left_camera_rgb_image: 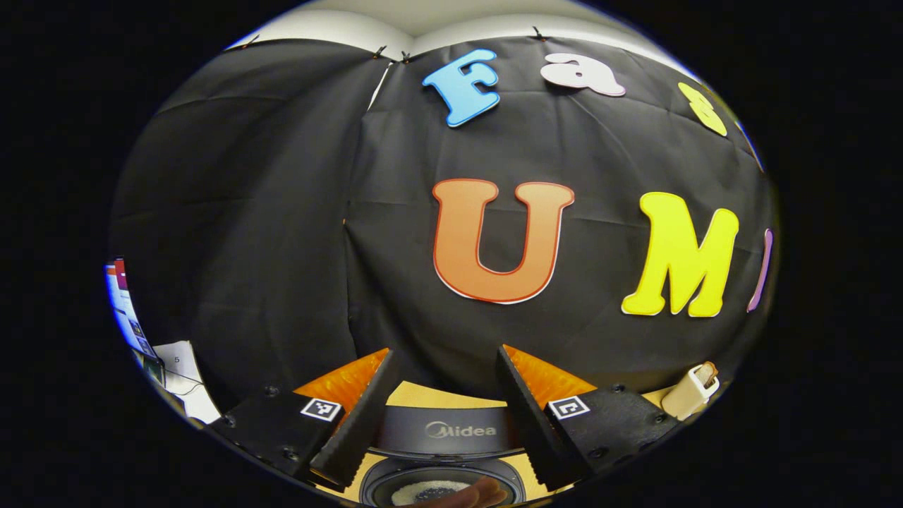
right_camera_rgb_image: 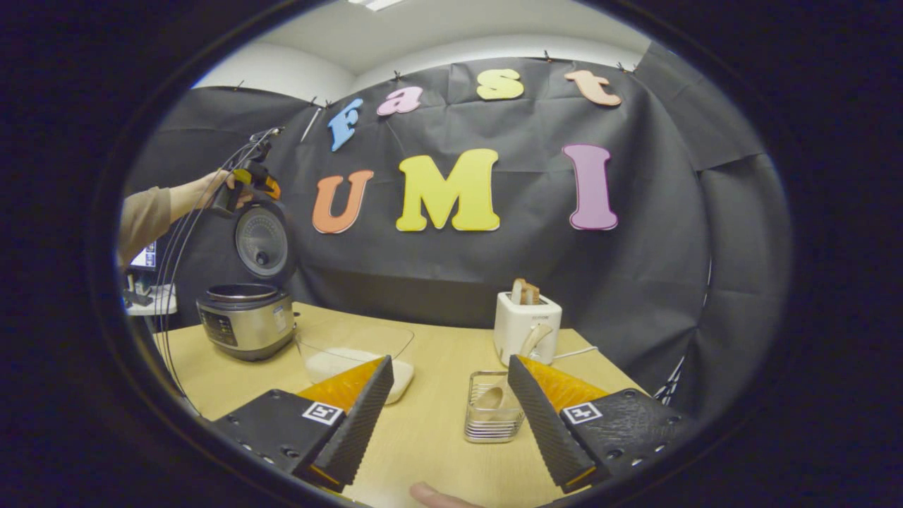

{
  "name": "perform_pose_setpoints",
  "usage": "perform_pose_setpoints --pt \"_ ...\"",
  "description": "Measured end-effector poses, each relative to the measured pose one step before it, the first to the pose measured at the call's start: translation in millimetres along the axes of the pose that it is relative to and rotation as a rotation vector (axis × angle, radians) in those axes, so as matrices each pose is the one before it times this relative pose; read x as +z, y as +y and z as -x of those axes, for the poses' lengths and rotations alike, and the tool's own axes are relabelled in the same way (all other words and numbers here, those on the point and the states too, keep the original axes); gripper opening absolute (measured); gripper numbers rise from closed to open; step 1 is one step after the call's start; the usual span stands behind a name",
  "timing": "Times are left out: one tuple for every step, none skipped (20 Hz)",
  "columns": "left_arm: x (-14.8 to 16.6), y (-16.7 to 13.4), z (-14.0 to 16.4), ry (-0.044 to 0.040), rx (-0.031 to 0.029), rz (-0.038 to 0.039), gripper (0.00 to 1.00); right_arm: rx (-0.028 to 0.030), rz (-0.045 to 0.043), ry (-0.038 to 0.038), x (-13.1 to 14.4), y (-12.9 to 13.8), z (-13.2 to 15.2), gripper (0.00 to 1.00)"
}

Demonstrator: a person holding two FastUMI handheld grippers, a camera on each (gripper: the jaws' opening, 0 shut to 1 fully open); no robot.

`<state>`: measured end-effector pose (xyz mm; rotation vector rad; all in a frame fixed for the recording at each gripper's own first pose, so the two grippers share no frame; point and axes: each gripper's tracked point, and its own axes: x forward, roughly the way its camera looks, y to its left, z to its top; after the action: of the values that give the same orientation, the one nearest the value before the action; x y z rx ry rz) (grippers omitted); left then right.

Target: Close the left gripper, press the button to open the rice cooker; take a wooden spoon from the chopstick holder with the right hand, scoop a spoonful of rice and pour it into the rice cooker, then put the wooden spoon back into the chopstick holder.

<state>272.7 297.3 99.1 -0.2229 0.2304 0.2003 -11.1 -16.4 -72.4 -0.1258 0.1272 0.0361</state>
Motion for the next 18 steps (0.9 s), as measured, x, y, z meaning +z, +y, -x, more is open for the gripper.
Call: perform_pose_setpoints --pt "0.11 4.9 -2.47 -0.00166 0.00284 0.01343 0.91 -0.00223 -0.00053 -0.0019 0.99 -1.04 1.18 0.97" --pt "-3.22 -0.62 -1.41 0.00935 -0.00782 0.00917 0.91 -0.00645 0.0031 -0.00318 2.05 -1.86 2.13 0.96" --pt "-5.81 -2.19 1.13 0.01877 -0.00751 0.00768 0.9 -0.00499 0.0052 -0.00874 3.54 -1.75 2.51 0.96" --pt "0.88 0.0 0.63 -0.01228 0.00643 -0.01679 0.92 -0.00209 0.00181 -0.01063 3.91 -0.67 2.68 0.96" --pt "-1.0 -3.05 -1.61 -0.0076 -0.00302 -0.01401 0.93 -0.00262 -0.00019 -0.00949 2.87 -0.09 1.86 0.96" --pt "-0.26 -0.69 3.78 -0.01229 0.01208 -0.02218 0.93 0.0008 -0.0028 -0.00941 3.58 0.05 3.0 0.96" --pt "0.73 -0.65 1.52 -0.01141 0.00234 -0.00616 0.95 0.00122 -0.00261 -0.00369 1.68 0.2 1.59 0.96" --pt "-0.95 0.58 4.62 -0.00046 0.00091 0.0066 1.0 -0.00003 0.00055 -0.00314 1.84 -0.12 0.67 0.96" --pt "-0.8 -0.27 4.27 -0.00141 -0.00352 0.00835 0.95 -0.00102 0.00185 -0.00444 2.43 -0.03 2.25 0.96" --pt "-3.03 -0.37 5.05 0.00101 -0.00371 0.00182 0.95 -0.00066 0.00195 -0.00446 2.0 -0.22 2.56 0.96" --pt "-2.54 -0.45 5.58 0.0006 -0.00411 -0.01146 0.95 -0.00047 0.00184 -0.0045 2.15 0.12 2.12 0.96" --pt "-3.71 -1.04 4.76 0.00287 -0.00547 -0.00806 0.95 -0.00013 -0.00041 -0.00405 2.53 0.13 1.71 0.96" --pt "-4.32 -0.51 6.64 0.01183 -0.00787 0.00106 0.94 0.00078 -0.00068 -0.00508 3.16 1.42 1.98 0.96" --pt "-4.26 -0.77 7.28 0.01478 -0.00854 0.00435 0.94 0.00054 -0.00012 -0.00679 3.18 0.59 2.43 0.96" --pt "-5.15 -1.37 7.65 0.01451 -0.00973 -0.00408 0.94 0.00164 0.00087 -0.00902 4.29 1.16 3.48 0.96" --pt "-5.4 -0.56 7.17 0.01345 -0.00512 -0.00016 0.94 0.00226 0.00165 -0.01064 4.44 1.84 3.51 0.96" --pt "-6.67 0.01 7.92 0.0131 -0.00118 0.00601 0.94 0.00195 0.00391 -0.01211 4.78 1.57 3.68 0.96" --pt "-6.05 -0.91 7.73 -0.00246 -0.00246 -0.00524 0.94 0.00029 0.0059 -0.01088 4.46 0.82 2.46 0.96"
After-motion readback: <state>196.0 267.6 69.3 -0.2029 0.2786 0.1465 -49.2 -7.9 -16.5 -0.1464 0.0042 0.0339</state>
